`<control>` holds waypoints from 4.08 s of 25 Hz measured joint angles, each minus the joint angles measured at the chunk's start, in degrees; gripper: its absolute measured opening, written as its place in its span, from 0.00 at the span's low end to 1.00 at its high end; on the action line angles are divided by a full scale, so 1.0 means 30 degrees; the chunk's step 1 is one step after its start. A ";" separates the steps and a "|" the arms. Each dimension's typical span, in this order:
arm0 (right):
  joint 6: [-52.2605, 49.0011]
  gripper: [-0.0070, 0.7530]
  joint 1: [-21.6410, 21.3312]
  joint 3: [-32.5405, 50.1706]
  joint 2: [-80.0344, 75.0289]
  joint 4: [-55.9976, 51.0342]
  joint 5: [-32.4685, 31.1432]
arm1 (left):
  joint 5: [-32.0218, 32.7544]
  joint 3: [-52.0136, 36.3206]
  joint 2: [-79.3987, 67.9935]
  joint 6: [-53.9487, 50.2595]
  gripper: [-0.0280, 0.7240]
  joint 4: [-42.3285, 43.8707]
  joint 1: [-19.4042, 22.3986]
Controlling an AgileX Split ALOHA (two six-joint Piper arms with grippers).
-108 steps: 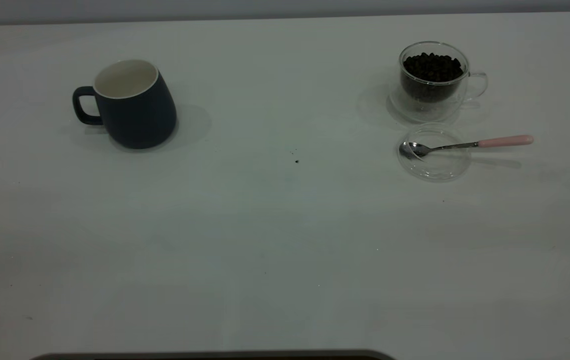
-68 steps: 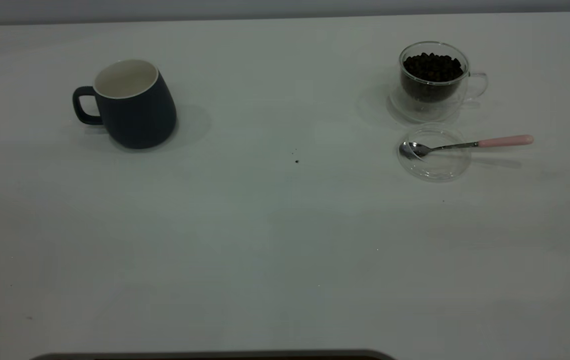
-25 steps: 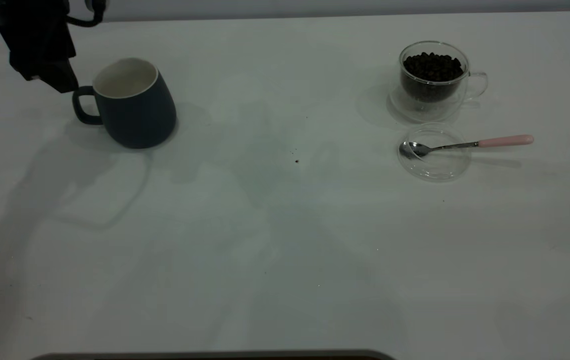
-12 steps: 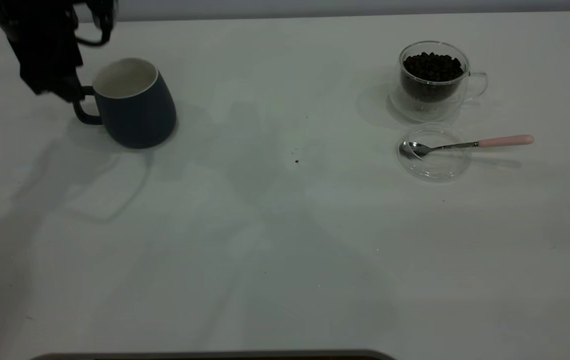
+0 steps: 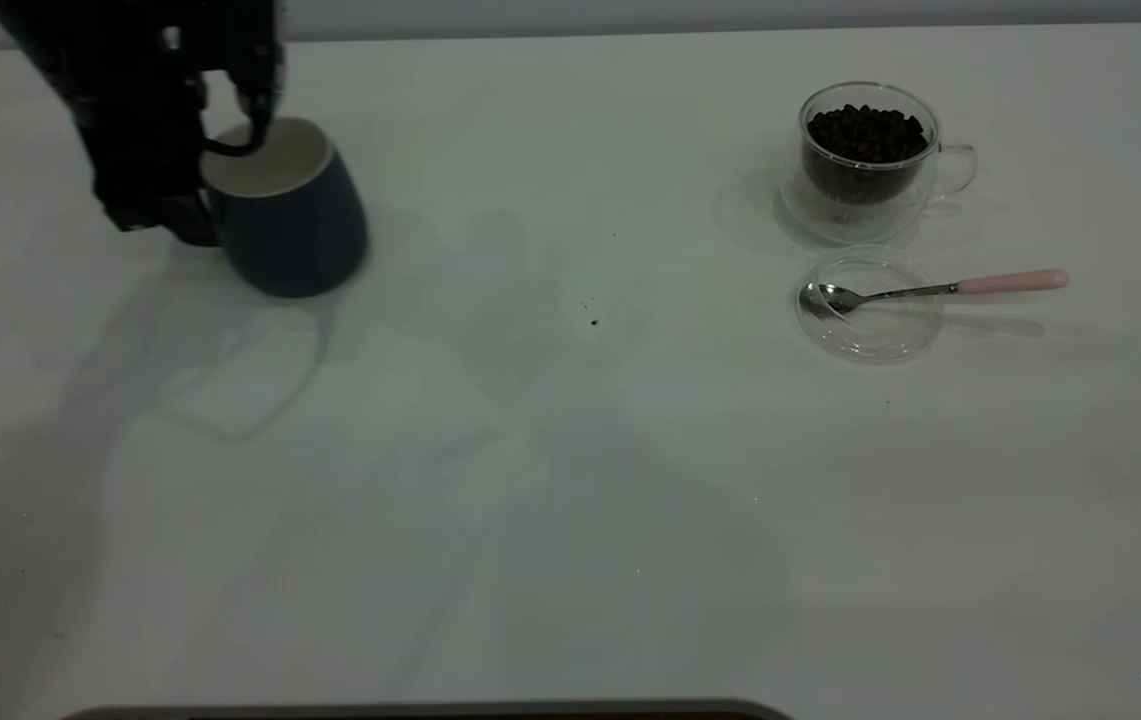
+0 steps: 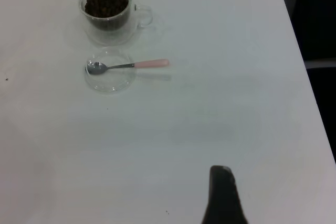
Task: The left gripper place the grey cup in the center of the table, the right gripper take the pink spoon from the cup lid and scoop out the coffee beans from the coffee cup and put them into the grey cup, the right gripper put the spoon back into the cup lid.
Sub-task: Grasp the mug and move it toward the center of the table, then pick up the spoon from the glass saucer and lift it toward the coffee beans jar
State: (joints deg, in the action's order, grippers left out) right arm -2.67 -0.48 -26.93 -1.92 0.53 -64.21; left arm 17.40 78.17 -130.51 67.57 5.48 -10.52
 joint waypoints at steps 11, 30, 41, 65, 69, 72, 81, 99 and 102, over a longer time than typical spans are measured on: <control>0.0000 0.76 0.0000 0.0000 0.0000 0.0000 0.0000 | -0.0751 0.0034 -0.0245 -0.2497 0.79 0.0000 -0.3208; 0.0015 0.76 0.0000 0.0000 0.0000 0.0000 -0.0012 | 0.2839 0.0034 0.3506 -1.1271 0.79 -0.0006 -0.5762; 0.0015 0.76 0.0000 0.0000 0.0000 0.0000 -0.0012 | 1.2873 0.0034 1.3235 -1.8592 0.79 0.1884 -0.5762; 0.0015 0.76 0.0000 0.0000 0.0000 0.0033 -0.0012 | 1.6543 -0.5846 3.1634 -2.3026 0.79 -0.0212 -0.5762; 0.0015 0.76 0.0000 0.0000 0.0000 0.0033 -0.0012 | 1.6543 -0.8758 3.5166 -2.3048 0.79 -0.0521 -0.5353; 0.0015 0.76 0.0000 0.0000 0.0000 0.0033 -0.0012 | 1.6543 -1.0402 3.7594 -2.3048 0.79 -0.0521 -0.3540; -0.0002 0.76 0.0000 0.0000 0.0000 0.0053 -0.0012 | 1.6543 -1.2998 4.3276 -2.2905 0.79 -0.0538 0.2187; -0.0002 0.76 0.0000 0.0000 0.0000 0.0053 -0.0012 | 1.6004 -1.6760 4.3918 -2.2902 0.79 -0.1040 0.3012; -0.0002 0.76 0.0000 0.0000 0.0000 0.0053 -0.0012 | 1.5987 -1.6760 4.3918 -2.2902 0.79 -0.1040 0.3012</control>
State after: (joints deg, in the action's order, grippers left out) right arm -2.68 -0.48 -26.93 -1.92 0.68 -64.25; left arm 65.36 27.89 1.24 -1.14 2.36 -1.48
